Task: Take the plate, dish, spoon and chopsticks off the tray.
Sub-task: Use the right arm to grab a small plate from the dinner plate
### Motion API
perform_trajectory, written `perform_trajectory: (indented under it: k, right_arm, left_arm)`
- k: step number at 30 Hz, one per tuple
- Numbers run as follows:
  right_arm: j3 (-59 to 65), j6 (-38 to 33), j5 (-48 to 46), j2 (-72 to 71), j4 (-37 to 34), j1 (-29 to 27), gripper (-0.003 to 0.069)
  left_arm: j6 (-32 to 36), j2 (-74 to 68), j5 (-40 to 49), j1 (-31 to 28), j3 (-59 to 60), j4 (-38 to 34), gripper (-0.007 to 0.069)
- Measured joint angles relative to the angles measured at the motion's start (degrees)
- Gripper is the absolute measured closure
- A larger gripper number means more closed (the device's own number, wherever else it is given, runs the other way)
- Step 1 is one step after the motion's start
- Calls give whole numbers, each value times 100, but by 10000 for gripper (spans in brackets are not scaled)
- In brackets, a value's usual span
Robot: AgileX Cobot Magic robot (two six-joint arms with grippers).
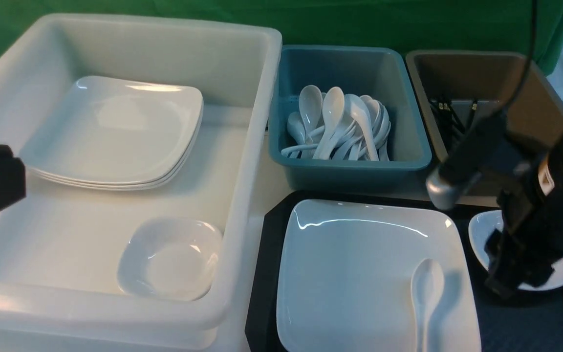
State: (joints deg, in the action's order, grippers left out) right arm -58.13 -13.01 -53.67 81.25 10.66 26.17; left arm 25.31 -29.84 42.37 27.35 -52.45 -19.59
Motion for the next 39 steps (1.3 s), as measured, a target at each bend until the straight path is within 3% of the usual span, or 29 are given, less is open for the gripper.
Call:
perform_trajectory:
  k: [7,21,28,31,35,37,39]
  right_arm:
    - [871,-23,1673,393,-36,-755,211]
    - [718,-146,2510,1614,-23,-1364,221]
    - [634,-245,2727,1675,-6,-1344,409]
    - [595,-265,2645,1597,19,-1322,440]
    - [545,-132,2260,1357,64,-1169,487]
    - [356,210,1613,947,68,-917,579]
    - [181,467,1139,653,12,-688,595]
  left_arm:
    - [33,-20,-270,0,24,-43,603]
    - [47,-20,-300,0,24,-43,603]
    - [51,-20,-300,0,24,-43,603]
    - [51,-20,-300,0,24,-17,603]
    - [51,-20,-295,0,24,-2,603]
    - [51,-20,-291,0,24,10,603]
    - [51,-20,-291,0,24,48,603]
